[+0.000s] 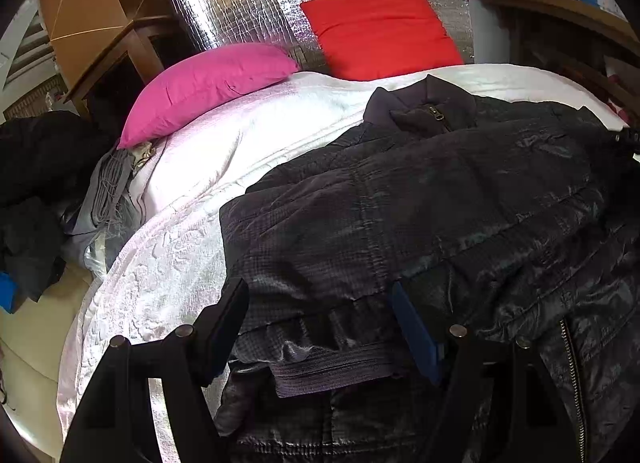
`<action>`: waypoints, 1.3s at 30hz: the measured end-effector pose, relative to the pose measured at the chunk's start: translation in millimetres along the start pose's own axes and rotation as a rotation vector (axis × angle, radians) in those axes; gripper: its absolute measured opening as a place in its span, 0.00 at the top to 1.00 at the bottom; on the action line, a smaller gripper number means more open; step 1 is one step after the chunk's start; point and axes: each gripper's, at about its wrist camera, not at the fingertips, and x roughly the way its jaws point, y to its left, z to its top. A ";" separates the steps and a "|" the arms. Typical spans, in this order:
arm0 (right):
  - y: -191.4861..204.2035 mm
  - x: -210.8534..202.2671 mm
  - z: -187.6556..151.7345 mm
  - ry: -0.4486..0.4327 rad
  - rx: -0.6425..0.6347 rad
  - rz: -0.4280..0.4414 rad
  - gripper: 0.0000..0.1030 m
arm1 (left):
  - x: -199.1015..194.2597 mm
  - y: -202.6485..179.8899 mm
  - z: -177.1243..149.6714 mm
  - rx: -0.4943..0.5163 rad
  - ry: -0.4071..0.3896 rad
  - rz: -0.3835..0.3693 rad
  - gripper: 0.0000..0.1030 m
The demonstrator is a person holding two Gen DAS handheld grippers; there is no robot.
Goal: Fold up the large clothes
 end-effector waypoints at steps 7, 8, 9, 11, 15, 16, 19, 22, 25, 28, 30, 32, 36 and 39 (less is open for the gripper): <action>15.7 0.3 -1.4 0.047 -0.090 -0.086 0.76 | -1.3 4.1 1.1 -0.018 0.004 -0.024 0.28; 17.9 -8.5 0.0 0.016 -0.097 -0.090 0.75 | -1.5 5.4 1.5 -0.026 0.003 -0.034 0.28; 19.1 -13.6 0.1 -0.003 -0.101 -0.096 0.74 | -1.7 6.7 1.9 -0.034 0.003 -0.041 0.28; 23.9 -26.5 1.2 -0.040 -0.122 -0.120 0.74 | -2.1 8.4 2.7 -0.044 0.001 -0.042 0.28; 33.6 -52.0 5.1 -0.103 -0.160 -0.139 0.74 | -2.5 10.8 4.6 -0.064 -0.005 -0.040 0.28; 35.8 -58.2 6.5 -0.112 -0.169 -0.144 0.74 | -2.4 11.0 4.8 -0.068 -0.004 -0.044 0.28; 41.2 -71.4 8.0 -0.143 -0.190 -0.157 0.74 | -1.6 10.2 5.4 -0.068 -0.005 -0.044 0.28; 45.2 -77.7 10.1 -0.162 -0.202 -0.162 0.74 | -0.1 8.2 5.0 -0.063 0.000 -0.044 0.28; 46.4 -85.8 11.3 -0.183 -0.209 -0.164 0.74 | -0.6 5.5 5.1 -0.055 -0.002 -0.043 0.28; 48.0 -90.7 10.6 -0.198 -0.212 -0.166 0.74 | -1.2 5.2 5.3 -0.054 -0.002 -0.045 0.28; 48.1 -92.3 10.5 -0.201 -0.212 -0.166 0.74 | -1.2 5.3 5.3 -0.055 -0.001 -0.044 0.28; 48.4 -92.7 10.6 -0.203 -0.214 -0.168 0.74 | -1.3 6.4 5.2 -0.059 0.000 -0.046 0.28; 45.8 -89.8 9.6 -0.194 -0.208 -0.159 0.74 | -5.8 19.3 8.6 -0.087 -0.007 -0.063 0.28; 35.4 -83.6 10.9 -0.155 -0.165 -0.094 0.74 | -10.6 49.9 11.8 -0.196 -0.015 -0.105 0.23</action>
